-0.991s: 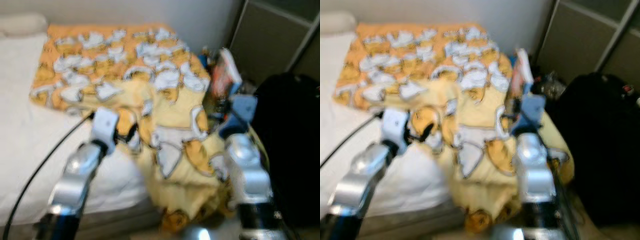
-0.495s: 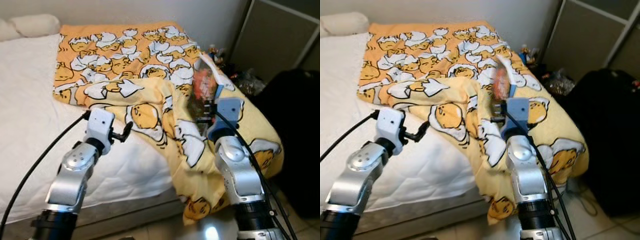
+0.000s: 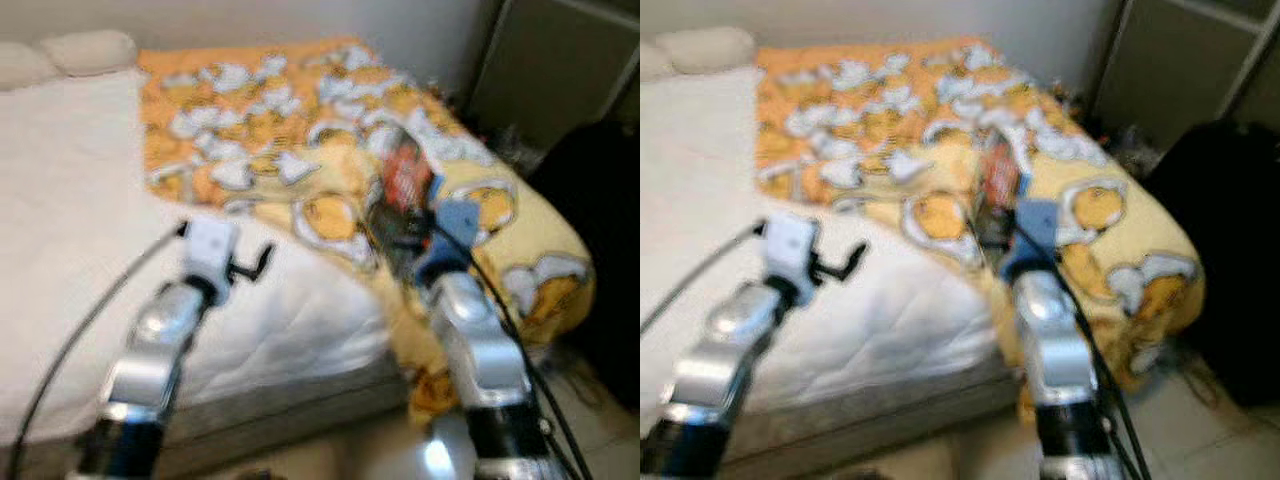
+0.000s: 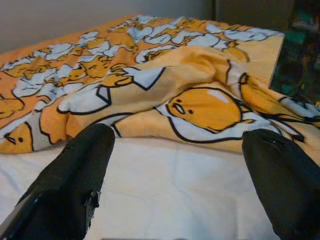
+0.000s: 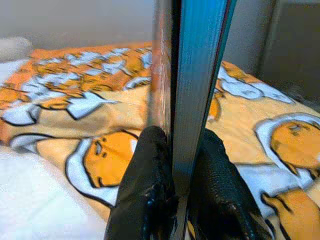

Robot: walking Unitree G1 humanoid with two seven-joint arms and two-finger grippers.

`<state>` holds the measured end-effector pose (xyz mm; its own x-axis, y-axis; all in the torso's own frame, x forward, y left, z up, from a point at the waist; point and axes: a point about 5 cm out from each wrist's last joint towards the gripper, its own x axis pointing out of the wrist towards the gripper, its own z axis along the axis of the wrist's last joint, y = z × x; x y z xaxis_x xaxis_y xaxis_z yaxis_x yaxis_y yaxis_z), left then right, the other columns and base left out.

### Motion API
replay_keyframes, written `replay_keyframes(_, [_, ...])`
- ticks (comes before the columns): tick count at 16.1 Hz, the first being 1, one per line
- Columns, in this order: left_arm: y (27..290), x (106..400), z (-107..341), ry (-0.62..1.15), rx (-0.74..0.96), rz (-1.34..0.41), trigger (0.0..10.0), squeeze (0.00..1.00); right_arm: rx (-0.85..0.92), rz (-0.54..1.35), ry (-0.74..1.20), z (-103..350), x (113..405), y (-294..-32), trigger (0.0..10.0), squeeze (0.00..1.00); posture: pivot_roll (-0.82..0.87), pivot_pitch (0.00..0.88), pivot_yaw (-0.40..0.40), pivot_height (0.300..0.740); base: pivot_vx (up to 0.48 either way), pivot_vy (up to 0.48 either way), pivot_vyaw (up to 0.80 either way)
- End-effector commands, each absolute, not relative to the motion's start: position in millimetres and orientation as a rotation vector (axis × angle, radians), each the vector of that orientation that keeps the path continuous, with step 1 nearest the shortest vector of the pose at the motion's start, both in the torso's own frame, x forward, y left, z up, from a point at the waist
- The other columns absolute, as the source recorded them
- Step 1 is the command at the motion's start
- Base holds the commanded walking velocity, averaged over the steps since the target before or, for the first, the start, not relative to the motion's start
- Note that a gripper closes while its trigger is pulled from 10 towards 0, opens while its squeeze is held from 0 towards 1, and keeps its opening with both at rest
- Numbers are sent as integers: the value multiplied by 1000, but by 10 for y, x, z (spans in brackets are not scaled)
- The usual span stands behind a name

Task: Clean up the room

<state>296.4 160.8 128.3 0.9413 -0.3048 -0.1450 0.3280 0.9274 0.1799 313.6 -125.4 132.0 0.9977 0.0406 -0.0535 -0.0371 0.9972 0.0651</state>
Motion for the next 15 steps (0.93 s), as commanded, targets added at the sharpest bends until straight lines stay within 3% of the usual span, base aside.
replay_keyframes(1, [1670,2974,1311,110,223,-303,10000,0,73,44,9,1429,3152,-1241,10000,0,15,0,-9,740,0,345,0])
replay_keyframes(11, [1709,2985,1319,110,235,-293,10000,0,-40,41,17,1376,3164,-1221,10000,0,18,0,-10,740,0,340,0])
replay_keyframes(15, [1723,2995,1325,110,238,-286,10000,0,1,40,64,1314,3159,-1304,10000,0,18,0,-10,740,0,337,0])
